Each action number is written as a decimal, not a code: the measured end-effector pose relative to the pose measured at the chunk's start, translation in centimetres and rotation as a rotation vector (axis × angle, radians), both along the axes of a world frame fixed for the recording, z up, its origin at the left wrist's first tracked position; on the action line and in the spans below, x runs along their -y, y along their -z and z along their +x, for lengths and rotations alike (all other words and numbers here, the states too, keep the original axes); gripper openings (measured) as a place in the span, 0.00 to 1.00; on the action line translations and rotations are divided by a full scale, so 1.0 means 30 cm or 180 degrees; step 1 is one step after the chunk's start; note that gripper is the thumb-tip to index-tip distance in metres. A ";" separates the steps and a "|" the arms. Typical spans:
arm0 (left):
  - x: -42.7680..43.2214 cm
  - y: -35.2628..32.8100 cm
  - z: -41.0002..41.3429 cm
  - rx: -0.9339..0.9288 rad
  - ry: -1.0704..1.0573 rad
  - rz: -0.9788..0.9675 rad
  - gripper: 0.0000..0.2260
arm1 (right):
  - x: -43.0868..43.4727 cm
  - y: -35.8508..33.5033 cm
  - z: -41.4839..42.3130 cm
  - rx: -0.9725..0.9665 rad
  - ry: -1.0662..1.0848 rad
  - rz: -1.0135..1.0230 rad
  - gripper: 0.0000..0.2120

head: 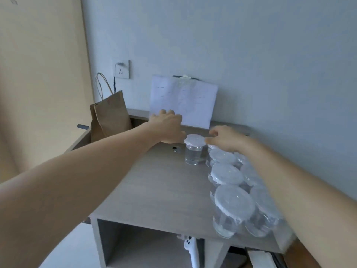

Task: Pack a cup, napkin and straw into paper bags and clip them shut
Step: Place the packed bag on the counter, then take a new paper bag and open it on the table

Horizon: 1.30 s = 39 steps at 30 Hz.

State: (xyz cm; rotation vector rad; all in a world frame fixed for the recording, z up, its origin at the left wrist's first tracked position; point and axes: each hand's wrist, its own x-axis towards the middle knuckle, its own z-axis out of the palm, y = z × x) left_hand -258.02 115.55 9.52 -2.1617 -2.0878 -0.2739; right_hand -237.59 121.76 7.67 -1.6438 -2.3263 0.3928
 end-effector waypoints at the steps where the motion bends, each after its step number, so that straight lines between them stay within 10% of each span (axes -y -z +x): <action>1: -0.002 -0.010 0.068 0.0025 0.0101 0.0006 0.23 | 0.021 -0.011 0.078 -0.0058 0.0114 0.0049 0.19; 19: -0.157 0.033 1.591 -0.0289 0.1423 -0.0370 0.22 | 0.241 0.157 1.558 -0.0415 0.1305 -0.0171 0.22; 39: -0.809 0.677 2.081 0.0374 0.1322 -0.1632 0.12 | -0.330 0.702 2.025 -0.0204 0.1419 -0.1279 0.22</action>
